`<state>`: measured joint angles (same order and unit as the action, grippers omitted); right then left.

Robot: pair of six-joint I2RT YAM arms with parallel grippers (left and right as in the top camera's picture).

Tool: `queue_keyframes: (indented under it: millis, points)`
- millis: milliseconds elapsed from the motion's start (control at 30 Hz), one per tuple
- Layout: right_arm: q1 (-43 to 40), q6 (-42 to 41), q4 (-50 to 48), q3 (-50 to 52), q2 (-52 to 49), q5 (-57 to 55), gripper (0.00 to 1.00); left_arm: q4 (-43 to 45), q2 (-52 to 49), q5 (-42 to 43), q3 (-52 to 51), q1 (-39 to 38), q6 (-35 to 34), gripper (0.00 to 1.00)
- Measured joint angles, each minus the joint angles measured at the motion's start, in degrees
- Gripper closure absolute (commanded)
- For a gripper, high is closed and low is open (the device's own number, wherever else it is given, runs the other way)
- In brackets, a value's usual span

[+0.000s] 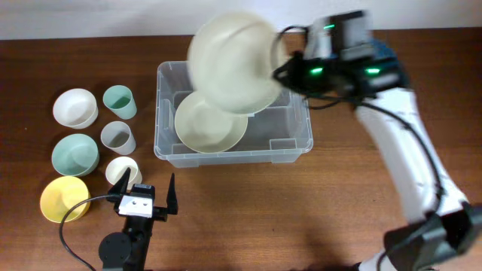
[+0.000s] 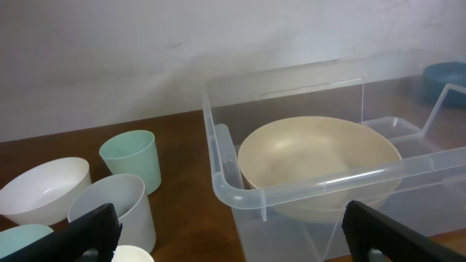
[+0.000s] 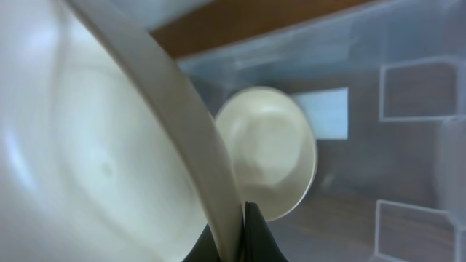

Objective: Pack container
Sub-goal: 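Lift the second cream bowl and carry it over the container, then lower the bowl onto the first bowl and release it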

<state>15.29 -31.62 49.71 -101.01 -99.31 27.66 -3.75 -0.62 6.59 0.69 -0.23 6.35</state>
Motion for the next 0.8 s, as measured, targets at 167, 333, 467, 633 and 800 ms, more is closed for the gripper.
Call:
queue_keyframes:
  millis: [167,333,467,633,800]
  points:
    - [6.0,-1.9,-0.7,0.0,-5.3,-5.6,0.96,0.0,0.0,0.0,0.0,0.0,0.0,0.01]
    - [7.6,-2.9,-2.1,0.0,-10.2,-7.6,0.96,0.0,0.0,0.0,0.0,0.0,0.0,0.01]
    - [7.6,-3.3,-3.5,0.0,-14.3,-8.4,0.96,0.0,0.0,0.0,0.0,0.0,0.0,0.01]
    - [7.6,-4.2,-3.6,0.0,-18.2,-8.5,0.96,0.0,0.0,0.0,0.0,0.0,0.0,0.01]
    - [7.6,-4.4,-3.8,0.0,-20.9,-8.6,0.96,0.0,0.0,0.0,0.0,0.0,0.0,0.01]
